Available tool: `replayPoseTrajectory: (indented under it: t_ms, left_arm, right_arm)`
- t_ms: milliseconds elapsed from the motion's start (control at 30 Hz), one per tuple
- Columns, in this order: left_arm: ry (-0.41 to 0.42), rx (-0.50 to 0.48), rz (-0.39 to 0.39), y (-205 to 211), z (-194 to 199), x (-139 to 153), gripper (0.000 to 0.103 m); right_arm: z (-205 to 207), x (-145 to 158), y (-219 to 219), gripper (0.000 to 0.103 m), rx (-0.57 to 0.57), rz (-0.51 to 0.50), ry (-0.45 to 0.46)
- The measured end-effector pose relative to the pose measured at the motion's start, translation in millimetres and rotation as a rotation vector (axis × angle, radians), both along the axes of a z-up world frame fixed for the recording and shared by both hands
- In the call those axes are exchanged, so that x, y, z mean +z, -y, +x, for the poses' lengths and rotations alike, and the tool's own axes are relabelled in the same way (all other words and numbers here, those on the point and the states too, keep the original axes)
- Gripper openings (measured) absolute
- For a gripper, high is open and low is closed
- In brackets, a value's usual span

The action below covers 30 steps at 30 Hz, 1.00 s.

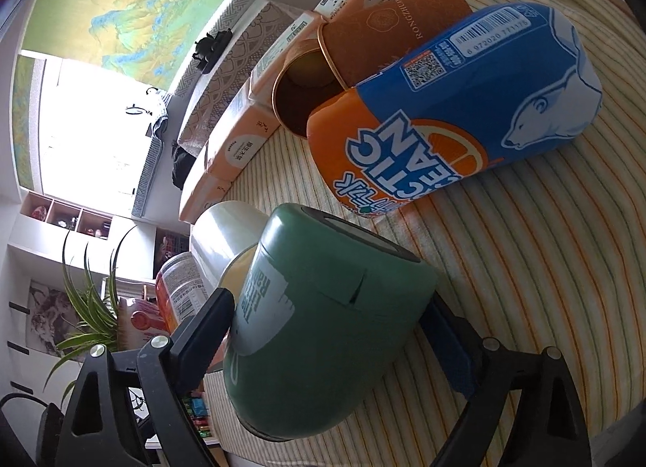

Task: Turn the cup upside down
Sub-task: 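Open the left tool while the right tool rotates the thermos lid-up, then lower the upright thermos onto the cloth with the right tool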

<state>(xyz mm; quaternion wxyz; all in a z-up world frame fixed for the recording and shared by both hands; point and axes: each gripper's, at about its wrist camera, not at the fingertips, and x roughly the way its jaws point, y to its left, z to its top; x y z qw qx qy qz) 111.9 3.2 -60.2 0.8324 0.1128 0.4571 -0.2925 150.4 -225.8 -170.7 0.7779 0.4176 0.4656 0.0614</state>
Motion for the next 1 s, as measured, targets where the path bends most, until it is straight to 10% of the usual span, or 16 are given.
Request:
replayPoseTrajectory:
  t_ms: [333, 767, 1000]
  left_arm:
    - [0.014, 0.004, 0.008, -0.3, -2.6, -3.3, 0.084]
    - [-0.009, 0.023, -0.016, 0.0, 1.6, -11.0, 0.084]
    - [-0.018, 0.044, -0.031, -0.1, 1.6, -12.8, 0.084]
  right_arm:
    - [-12.2, 8.4, -0.2, 0.085, 0.012, -0.042, 0.057]
    - [-33.6, 57.3, -43.6, 0.081, 0.143, -0.578, 0.364]
    - [-40.5, 61.6, -59.1, 0.08, 0.166, -0.706, 0.452]
